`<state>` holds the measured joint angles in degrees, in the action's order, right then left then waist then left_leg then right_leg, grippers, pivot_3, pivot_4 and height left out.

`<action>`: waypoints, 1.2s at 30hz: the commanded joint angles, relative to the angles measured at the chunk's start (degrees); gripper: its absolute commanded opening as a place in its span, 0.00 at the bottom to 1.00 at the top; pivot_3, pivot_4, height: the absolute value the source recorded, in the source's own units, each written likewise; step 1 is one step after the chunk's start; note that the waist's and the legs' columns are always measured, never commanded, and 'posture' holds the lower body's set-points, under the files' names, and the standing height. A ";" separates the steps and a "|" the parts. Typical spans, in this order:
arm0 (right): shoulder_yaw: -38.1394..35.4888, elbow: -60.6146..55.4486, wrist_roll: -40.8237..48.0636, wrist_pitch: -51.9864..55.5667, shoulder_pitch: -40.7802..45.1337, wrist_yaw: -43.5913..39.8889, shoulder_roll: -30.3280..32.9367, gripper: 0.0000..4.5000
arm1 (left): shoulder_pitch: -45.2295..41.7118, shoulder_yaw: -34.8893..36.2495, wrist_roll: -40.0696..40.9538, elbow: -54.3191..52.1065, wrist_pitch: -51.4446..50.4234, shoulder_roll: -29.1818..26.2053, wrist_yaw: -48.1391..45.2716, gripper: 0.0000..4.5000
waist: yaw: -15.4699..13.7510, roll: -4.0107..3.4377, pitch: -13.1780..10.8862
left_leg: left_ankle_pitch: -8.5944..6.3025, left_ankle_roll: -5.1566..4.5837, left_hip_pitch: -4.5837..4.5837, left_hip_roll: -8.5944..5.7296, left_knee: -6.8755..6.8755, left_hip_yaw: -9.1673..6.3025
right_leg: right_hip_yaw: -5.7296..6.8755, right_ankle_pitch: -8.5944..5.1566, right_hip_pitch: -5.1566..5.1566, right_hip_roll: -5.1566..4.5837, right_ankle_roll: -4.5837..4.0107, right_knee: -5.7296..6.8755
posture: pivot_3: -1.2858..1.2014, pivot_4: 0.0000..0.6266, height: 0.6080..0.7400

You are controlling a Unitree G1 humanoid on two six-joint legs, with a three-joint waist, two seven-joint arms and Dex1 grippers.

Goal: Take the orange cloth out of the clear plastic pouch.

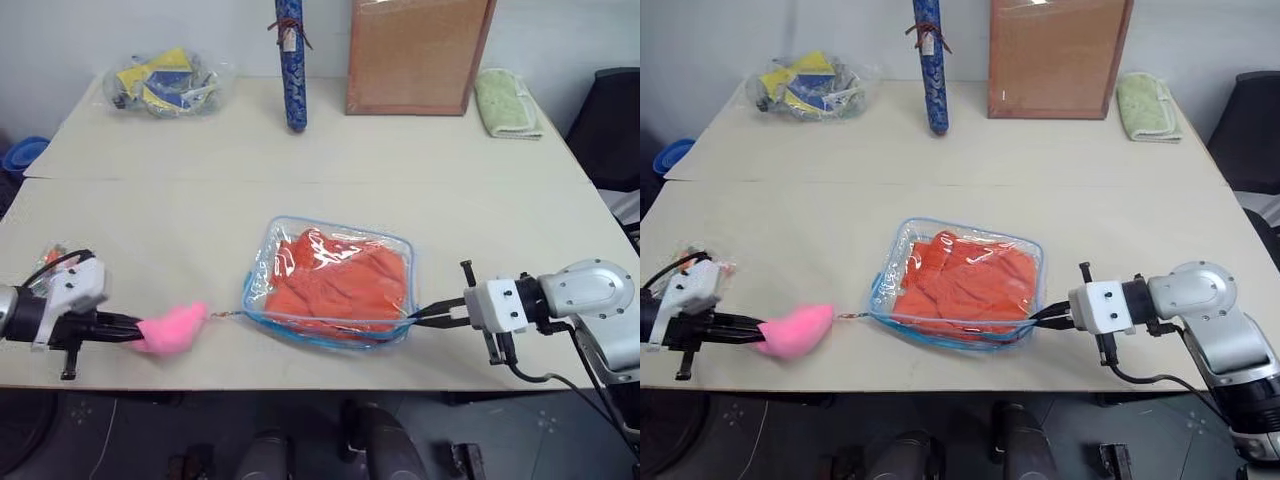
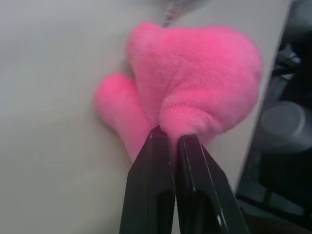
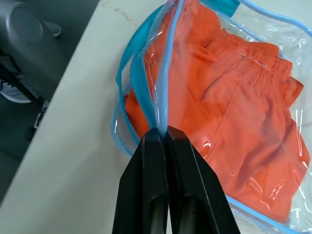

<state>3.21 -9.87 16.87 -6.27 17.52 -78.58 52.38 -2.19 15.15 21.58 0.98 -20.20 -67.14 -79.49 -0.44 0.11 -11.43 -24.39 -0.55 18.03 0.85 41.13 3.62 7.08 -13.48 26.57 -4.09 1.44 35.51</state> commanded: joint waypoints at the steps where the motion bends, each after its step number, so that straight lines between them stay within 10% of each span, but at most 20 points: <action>1: -0.17 -0.87 -1.43 0.27 0.23 3.44 -1.48 0.01 | -1.61 0.03 2.05 -4.78 -3.39 2.95 4.39 0.00 | -0.42 0.00 0.00 | 0.00 0.00 0.00 -0.01 0.00 0.01 | -0.02 0.00 0.00 0.00 0.00 0.01 | 0.52 0.24 1.00; 13: -9.66 -11.99 6.12 14.33 -10.64 11.23 0.43 0.83 | -0.86 4.10 5.09 -5.01 -7.62 4.06 5.55 0.70 | -0.83 0.00 0.00 | 0.00 0.00 0.05 -0.01 -0.02 0.02 | 0.00 0.01 0.01 0.04 0.00 0.06 | 0.52 0.24 1.00; 23: -21.76 -29.88 31.16 40.14 -20.09 27.54 -2.86 0.83 | -14.87 3.43 12.61 -11.60 -12.86 -0.94 2.33 0.70 | -1.28 0.04 0.02 | 0.00 0.00 0.04 -0.01 -0.01 -0.07 | -0.01 0.00 -0.03 0.00 0.00 0.01 | 0.52 0.24 1.00; 29: -17.85 -35.91 33.70 43.76 -19.76 36.35 -5.81 0.83 | -26.09 -18.32 -7.73 -13.48 11.56 6.19 2.04 0.70 | -0.93 -0.09 0.09 | 0.00 0.00 0.08 -0.15 -0.12 0.11 | -0.16 0.05 -0.14 0.10 0.08 0.08 | 0.52 0.24 1.00; 36: -18.50 -37.69 33.78 44.38 -20.97 38.82 -5.16 0.83 | -31.30 -26.77 -18.29 -1.98 28.42 13.08 3.63 0.70 | -0.75 0.00 0.04 | -0.02 0.11 0.06 0.09 -0.10 0.38 | -0.48 0.05 -0.06 0.57 -0.01 0.04 | 0.52 0.24 1.00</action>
<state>-13.96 -45.05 49.52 38.19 -3.02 -40.11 46.74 -32.48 -10.87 5.28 -2.38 4.69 -54.99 -77.12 -1.19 0.11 -11.39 -24.42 -0.44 18.10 0.95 41.03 4.00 6.58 -13.43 26.51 -3.53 1.43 35.55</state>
